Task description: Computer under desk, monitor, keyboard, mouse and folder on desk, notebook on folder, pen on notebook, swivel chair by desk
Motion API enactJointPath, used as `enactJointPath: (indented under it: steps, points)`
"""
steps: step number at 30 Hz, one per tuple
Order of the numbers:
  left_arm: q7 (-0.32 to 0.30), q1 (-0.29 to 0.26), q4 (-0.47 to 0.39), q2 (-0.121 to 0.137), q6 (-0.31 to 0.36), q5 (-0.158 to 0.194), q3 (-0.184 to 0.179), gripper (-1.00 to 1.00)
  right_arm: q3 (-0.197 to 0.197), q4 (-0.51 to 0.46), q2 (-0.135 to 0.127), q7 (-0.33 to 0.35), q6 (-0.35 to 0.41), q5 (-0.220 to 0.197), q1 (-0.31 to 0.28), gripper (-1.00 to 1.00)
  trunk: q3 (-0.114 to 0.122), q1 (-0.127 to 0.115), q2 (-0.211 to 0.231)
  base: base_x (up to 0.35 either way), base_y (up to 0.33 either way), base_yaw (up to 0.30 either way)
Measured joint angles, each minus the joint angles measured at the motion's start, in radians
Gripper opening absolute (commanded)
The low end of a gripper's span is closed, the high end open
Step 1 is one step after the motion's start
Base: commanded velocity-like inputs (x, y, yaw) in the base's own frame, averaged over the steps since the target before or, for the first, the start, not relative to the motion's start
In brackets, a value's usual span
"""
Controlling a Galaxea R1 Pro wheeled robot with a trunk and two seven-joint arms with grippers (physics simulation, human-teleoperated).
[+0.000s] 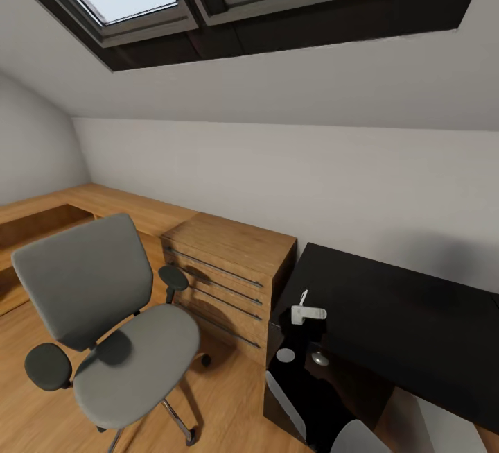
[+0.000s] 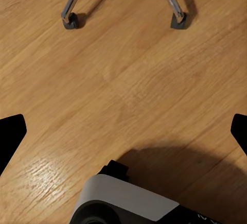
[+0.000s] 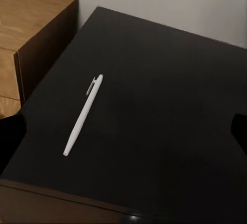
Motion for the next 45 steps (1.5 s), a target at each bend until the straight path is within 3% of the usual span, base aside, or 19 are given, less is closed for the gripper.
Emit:
enactJointPath:
  steps: [7,12,14,18,27,37,40,43,44,45]
  points:
    - [0.001,0.000,0.000,0.000,0.000,0.000,0.000,1.00,-0.020,0.000,-0.031,0.034,-0.095,-0.074,0.001,1.00,0.000,0.000,0.000,0.000,0.000,0.000]
    - [0.002,0.000,0.000,0.001,0.000,0.000,0.000,1.00,-0.025,0.000,-0.040,0.043,-0.054,-0.096,0.001,1.00,0.000,0.000,0.000,0.000,0.000,0.000]
    - [0.002,0.000,0.000,0.001,0.000,0.000,0.000,1.00,-0.022,0.002,-0.069,0.062,-0.009,-0.107,0.001,1.00,0.000,0.000,0.000,0.000,0.000,0.000]
    - [0.002,0.000,0.000,0.001,-0.001,0.000,0.000,1.00,-0.020,0.003,-0.085,0.074,0.003,-0.110,0.001,1.00,0.000,0.000,0.000,0.000,0.000,0.000]
    - [0.003,0.000,0.000,0.001,-0.002,-0.001,0.001,1.00,-0.024,0.004,-0.129,0.206,0.018,-0.111,0.001,1.00,0.000,0.000,0.000,0.000,0.000,0.000]
    - [0.003,0.000,0.000,0.000,-0.003,-0.001,0.000,1.00,-0.023,0.005,-0.152,0.243,0.014,-0.112,0.002,1.00,0.000,0.000,0.000,0.000,0.000,0.000]
    - [0.003,0.000,0.000,0.000,-0.003,-0.001,0.000,1.00,-0.022,0.011,-0.156,0.282,0.012,-0.111,0.003,1.00,0.000,0.000,0.000,0.000,0.000,0.000]
    - [0.003,0.000,0.000,0.001,-0.003,-0.001,0.000,1.00,-0.024,0.024,-0.162,0.360,0.009,-0.110,0.003,1.00,0.000,0.000,0.000,0.000,0.000,0.000]
    - [0.002,0.000,0.000,0.001,-0.003,-0.001,0.000,1.00,-0.027,0.032,-0.177,0.429,0.003,-0.108,0.003,1.00,0.000,0.000,0.000,0.000,0.000,0.000]
    - [0.002,0.000,0.000,0.001,-0.002,-0.001,0.000,1.00,-0.027,0.033,-0.181,0.443,-0.001,-0.108,0.003,1.00,0.000,0.000,0.000,0.000,0.000,0.000]
